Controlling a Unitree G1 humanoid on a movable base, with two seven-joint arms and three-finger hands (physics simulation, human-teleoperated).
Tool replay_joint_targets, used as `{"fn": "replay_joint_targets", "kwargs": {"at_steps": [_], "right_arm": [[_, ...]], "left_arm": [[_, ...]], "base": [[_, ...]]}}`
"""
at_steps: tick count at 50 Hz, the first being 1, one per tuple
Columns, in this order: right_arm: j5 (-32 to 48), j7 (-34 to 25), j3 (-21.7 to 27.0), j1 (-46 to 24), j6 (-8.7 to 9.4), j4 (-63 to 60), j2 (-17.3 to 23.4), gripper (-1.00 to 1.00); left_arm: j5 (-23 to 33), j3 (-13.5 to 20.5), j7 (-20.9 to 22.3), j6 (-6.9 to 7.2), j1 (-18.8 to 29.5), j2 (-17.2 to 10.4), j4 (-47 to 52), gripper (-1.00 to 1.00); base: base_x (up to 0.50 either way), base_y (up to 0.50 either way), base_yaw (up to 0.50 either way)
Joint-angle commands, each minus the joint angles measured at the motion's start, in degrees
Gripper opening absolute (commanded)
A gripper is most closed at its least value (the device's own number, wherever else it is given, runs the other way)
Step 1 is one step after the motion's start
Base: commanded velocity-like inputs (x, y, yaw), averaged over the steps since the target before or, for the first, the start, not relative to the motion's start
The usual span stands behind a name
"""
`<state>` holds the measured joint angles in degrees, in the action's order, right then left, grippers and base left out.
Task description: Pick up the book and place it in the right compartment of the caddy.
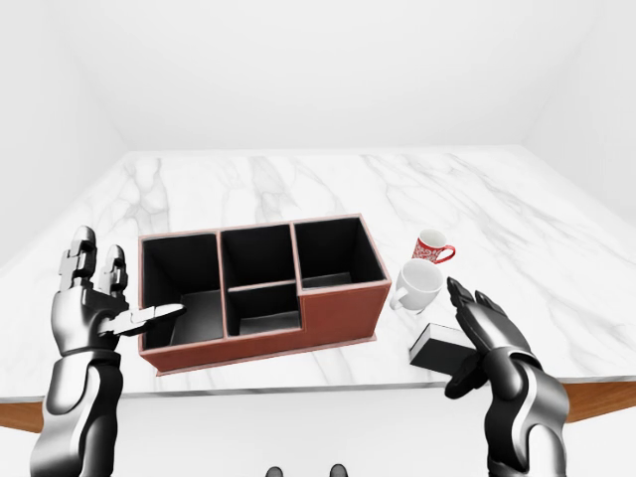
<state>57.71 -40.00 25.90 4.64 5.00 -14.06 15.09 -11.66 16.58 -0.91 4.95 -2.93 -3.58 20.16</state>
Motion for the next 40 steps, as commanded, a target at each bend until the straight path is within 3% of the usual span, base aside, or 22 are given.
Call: {"fn": "replay_joint_targets", "kwargs": {"at_steps": [1,25,40], "right_arm": [[-0.6,0.0,-2.1,-0.7,0.0,4.6,0.5,1.0],[0.5,0.0,-2.5,-1.1,0.0,8.1,2.4,1.0],[2.2,0.0,-2.0,-1.3,0.0,9.0,3.3,1.0]], "left_arm": [[0.1,-0.8,-0.7,0.05,0.1,0.2,-0.4,1.0],[0.1,-0.8,-0.7,-0.59,0.3,0.1,-1.4,1.0],[0.1,-0.8,-0.6,-0.14,-0.2,0.3,-0.6,1.0]], "base": [[0.0,0.0,0.0],[0.0,0.0,0.0],[0.0,0.0,0.0]]}}
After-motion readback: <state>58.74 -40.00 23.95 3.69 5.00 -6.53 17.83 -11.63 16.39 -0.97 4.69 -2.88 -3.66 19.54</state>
